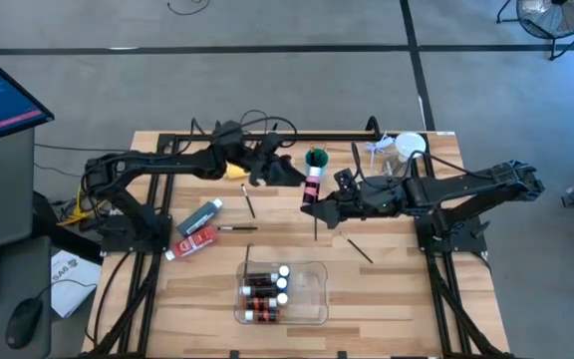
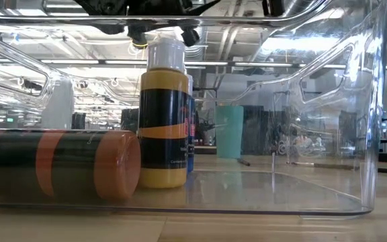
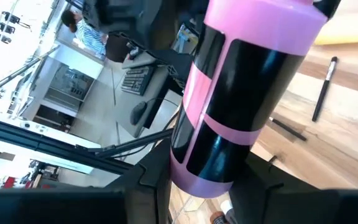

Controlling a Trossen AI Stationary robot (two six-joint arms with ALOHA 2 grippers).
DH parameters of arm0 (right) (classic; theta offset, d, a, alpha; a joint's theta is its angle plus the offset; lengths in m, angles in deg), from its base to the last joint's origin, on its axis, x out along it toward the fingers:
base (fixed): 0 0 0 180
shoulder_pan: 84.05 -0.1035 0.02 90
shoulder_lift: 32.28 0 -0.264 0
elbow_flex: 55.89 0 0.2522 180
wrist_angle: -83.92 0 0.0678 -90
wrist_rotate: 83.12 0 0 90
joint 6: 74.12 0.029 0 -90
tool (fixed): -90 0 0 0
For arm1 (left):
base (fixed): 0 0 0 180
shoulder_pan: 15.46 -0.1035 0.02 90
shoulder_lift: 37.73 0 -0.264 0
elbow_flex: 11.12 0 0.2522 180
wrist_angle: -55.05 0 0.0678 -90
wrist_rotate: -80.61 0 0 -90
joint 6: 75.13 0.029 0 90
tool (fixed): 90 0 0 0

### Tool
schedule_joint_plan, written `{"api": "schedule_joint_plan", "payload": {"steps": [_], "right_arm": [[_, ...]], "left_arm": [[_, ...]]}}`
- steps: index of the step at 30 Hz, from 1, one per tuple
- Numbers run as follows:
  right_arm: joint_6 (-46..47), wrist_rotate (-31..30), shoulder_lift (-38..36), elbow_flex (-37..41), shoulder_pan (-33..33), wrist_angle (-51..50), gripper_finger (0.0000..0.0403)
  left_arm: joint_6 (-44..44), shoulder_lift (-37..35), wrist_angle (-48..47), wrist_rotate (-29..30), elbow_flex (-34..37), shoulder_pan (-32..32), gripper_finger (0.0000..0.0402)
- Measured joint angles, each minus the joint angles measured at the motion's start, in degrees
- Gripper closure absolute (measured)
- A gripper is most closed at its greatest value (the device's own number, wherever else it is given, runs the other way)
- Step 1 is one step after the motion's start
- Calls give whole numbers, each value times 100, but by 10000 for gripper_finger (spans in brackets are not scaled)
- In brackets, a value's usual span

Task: Pick & Place Paint Supplies
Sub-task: Put the pink paint bottle into the transparent bin

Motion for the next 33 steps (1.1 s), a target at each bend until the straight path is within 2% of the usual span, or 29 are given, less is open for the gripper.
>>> {"api": "schedule_joint_plan", "payload": {"steps": [5, 8, 12, 16, 22, 28, 33], "right_arm": [[107, 76, 0, 0, -87, -5, 290], [155, 124, 0, 0, -134, 2, 290], [195, 128, 0, 0, -177, 10, 290], [169, 126, 0, 0, -179, 14, 290], [87, 114, 0, 0, -183, 14, 290], [-2, 114, 0, 0, -175, -3, 289], [-13, 114, 0, 0, -130, -6, 289]], "left_arm": [[57, 66, -79, -1237, -314, -657, 238], [-49, 367, -326, -2133, -974, -915, 242], [-316, 905, -638, -2721, -1903, -891, 248], [-330, 1089, -713, -2801, -2071, -691, 256], [-260, 1047, -717, -2716, -1657, -576, 261], [-27, 1051, -716, -2027, -1438, -489, 261], [114, 1051, -708, -1981, -1438, -307, 261]]}}
